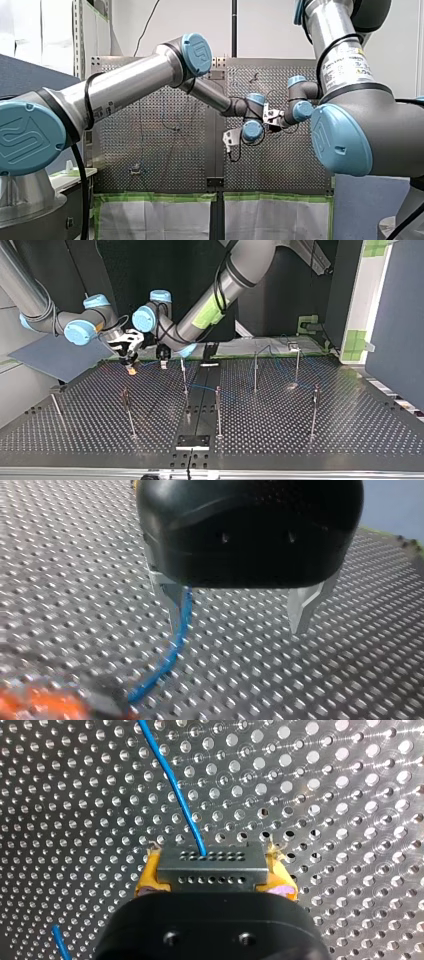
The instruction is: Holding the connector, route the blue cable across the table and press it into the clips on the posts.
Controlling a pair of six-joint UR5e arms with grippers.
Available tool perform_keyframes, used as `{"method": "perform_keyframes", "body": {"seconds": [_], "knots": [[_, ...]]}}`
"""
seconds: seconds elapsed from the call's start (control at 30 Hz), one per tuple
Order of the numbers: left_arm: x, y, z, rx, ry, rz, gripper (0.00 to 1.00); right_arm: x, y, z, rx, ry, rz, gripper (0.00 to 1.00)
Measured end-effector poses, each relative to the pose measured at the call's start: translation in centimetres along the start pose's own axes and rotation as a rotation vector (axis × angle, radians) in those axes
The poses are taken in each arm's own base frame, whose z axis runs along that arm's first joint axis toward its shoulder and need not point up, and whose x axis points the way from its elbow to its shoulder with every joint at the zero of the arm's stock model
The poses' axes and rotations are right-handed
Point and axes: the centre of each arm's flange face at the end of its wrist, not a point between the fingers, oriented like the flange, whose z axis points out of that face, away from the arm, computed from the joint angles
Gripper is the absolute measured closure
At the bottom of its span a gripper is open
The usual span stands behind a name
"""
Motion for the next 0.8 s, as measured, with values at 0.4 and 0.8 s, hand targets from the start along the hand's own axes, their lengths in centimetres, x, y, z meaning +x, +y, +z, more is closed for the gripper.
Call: {"method": "perform_keyframes", "body": {"seconds": [0.4, 0.8], "knots": [[-0.6, -1.4, -0.4, 0.020, -0.031, -0.036, 1.00, 0.1, 0.0, 0.0, 0.000, 0.002, 0.003, 1.00], [-2.3, -1.2, -1.0, -0.020, -0.026, -0.034, 1.00, 3.5, -0.9, -1.0, 0.007, 0.036, 0.001, 1.00]]}}
